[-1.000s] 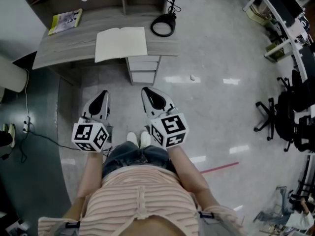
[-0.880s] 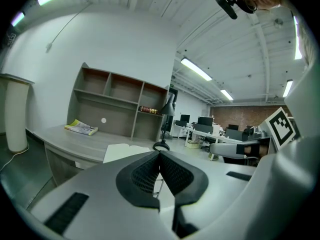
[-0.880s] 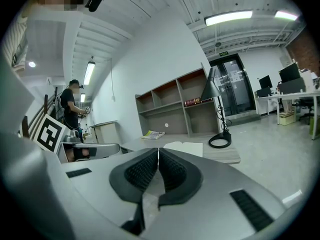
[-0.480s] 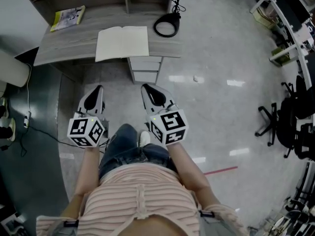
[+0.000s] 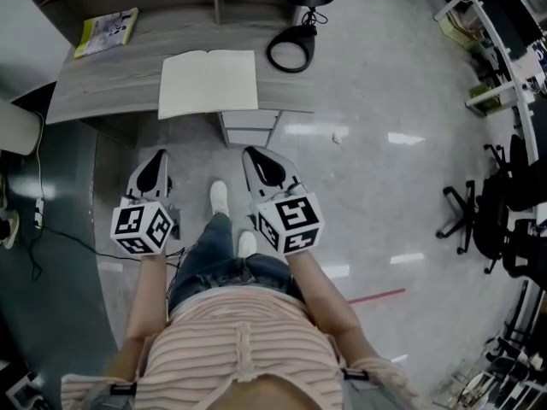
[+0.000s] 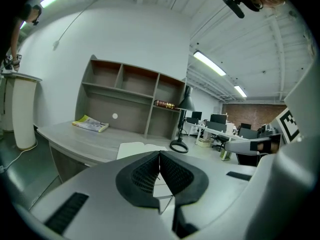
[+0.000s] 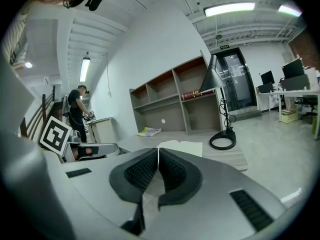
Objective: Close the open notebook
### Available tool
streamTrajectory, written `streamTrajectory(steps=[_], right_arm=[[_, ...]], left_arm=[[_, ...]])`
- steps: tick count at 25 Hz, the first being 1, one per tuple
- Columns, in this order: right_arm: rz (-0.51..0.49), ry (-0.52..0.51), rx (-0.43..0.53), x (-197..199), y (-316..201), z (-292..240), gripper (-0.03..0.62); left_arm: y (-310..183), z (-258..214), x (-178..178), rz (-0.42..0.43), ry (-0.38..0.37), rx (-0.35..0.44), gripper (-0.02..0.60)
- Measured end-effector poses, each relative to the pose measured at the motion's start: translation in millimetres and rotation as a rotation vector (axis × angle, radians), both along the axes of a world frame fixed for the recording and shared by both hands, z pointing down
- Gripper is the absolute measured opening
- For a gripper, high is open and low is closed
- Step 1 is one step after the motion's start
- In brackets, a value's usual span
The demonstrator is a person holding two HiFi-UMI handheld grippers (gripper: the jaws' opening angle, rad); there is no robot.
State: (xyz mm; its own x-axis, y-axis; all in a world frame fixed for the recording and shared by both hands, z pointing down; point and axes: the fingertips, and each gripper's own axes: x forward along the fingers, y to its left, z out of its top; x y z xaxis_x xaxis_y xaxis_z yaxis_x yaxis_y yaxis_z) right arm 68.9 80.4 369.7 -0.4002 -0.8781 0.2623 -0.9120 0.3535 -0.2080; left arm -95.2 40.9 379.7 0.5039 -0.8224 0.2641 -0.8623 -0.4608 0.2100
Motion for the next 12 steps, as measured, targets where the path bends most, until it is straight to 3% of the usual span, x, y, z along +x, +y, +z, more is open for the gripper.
streamTrajectory(steps=[12], right_arm=[[0.053,0.062,-0.047,-9.6,-116.4,10.2,0.018]], left_arm=[[-115.1,37.0,-42.5,-0.019,-0.034,-0.094,0.011]])
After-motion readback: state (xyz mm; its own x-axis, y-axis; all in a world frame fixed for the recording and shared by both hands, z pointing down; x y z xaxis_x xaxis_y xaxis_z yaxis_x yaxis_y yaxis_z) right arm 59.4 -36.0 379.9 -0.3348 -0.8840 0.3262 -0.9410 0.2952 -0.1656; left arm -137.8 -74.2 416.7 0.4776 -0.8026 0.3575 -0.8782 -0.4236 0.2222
